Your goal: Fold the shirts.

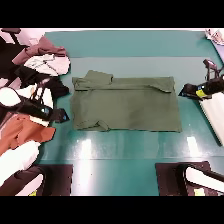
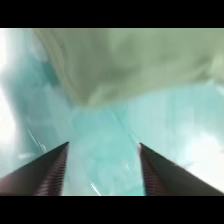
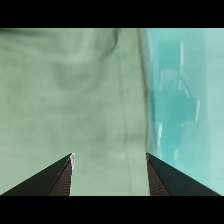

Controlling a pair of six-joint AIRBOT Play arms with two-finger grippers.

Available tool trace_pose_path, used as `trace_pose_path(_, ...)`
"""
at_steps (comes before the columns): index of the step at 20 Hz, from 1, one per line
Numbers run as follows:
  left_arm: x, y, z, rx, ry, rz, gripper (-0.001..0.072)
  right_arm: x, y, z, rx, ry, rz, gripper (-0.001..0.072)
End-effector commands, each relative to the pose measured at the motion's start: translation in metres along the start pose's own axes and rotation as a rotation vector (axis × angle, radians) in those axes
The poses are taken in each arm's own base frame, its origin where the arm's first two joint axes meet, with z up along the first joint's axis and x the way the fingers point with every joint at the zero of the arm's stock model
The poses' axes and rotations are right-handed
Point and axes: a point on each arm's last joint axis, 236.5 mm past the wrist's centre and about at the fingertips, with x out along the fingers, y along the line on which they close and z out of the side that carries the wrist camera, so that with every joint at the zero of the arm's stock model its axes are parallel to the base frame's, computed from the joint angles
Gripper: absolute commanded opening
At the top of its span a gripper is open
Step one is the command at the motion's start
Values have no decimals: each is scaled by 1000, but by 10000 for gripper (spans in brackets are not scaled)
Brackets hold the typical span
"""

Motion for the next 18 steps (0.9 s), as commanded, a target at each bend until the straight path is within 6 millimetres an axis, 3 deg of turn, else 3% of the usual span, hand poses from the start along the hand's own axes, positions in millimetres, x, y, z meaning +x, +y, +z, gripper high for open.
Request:
trace_pose_path(1,25,-6,-36,-55,59,-67,676,2,6,-36,-2,3,17,526)
trace_pose_path(3,46,-11,-44,-108,52,-125,674,3,8,-53,-12,14,19,527)
trace_pose_path(6,62,-13,-33,-172,-31,-168,676,-1,8,-61,-13,-14,17,526)
trace_pose_path(8,65,-1,-20,-156,-99,-126,720,-5,7,-64,-20,-28,11,526)
trace_pose_path(12,63,29,5,-122,-217,-3,720,-8,8,-64,-23,-37,11,527)
trace_pose_path(14,64,46,8,-115,-231,66,720,-3,7,-68,-18,-8,12,526)
trace_pose_path(18,82,51,5,-157,-184,58,720,3,6,-75,-12,39,12,526)
